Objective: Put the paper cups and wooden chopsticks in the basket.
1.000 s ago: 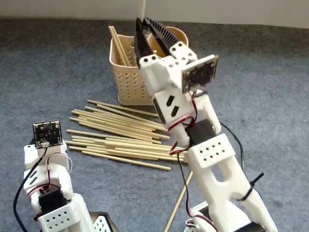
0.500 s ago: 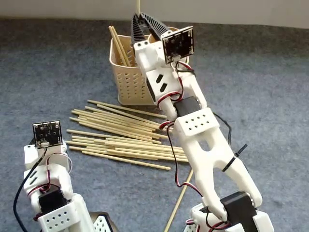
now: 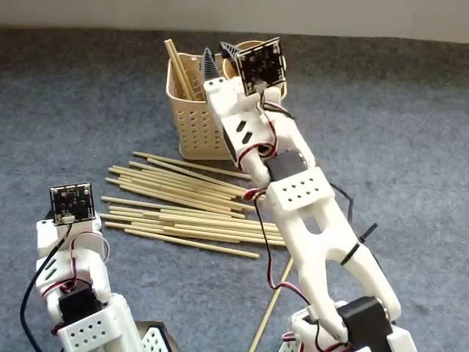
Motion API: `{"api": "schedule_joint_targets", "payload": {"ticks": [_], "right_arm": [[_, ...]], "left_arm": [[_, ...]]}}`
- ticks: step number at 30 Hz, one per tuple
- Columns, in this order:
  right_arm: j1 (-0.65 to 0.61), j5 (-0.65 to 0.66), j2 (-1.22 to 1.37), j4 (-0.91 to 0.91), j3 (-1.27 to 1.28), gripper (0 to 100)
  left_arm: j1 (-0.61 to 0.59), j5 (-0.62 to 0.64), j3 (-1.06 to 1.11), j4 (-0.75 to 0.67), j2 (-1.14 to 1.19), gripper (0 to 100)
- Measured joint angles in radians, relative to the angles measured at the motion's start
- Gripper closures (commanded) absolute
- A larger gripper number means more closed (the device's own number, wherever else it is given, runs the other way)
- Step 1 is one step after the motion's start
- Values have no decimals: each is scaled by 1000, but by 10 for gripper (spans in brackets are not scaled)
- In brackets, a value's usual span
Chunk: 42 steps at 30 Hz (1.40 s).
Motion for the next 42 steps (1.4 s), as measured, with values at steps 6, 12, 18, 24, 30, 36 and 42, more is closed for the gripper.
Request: {"api": "schedule_joint_targets", "payload": {"ticks": [6, 12, 18, 24, 30, 36, 42], "right_arm": [[-58, 0, -209, 209, 5, 914], [-80, 0, -344, 423, 83, 914], [-80, 0, -450, 643, 201, 914], [-80, -112, -562, 813, 308, 914], [-80, -212, -591, 1017, 333, 914], [-41, -304, -598, 1168, 334, 914], [20, -310, -595, 1186, 419, 914]], "left_arm": [[0, 0, 0, 0, 0, 899], [0, 0, 0, 0, 0, 899], [0, 0, 0, -2, 0, 899], [0, 0, 0, -2, 0, 899], [0, 0, 0, -2, 0, 899], [0, 0, 0, -2, 0, 899], [0, 0, 0, -2, 0, 899]]}}
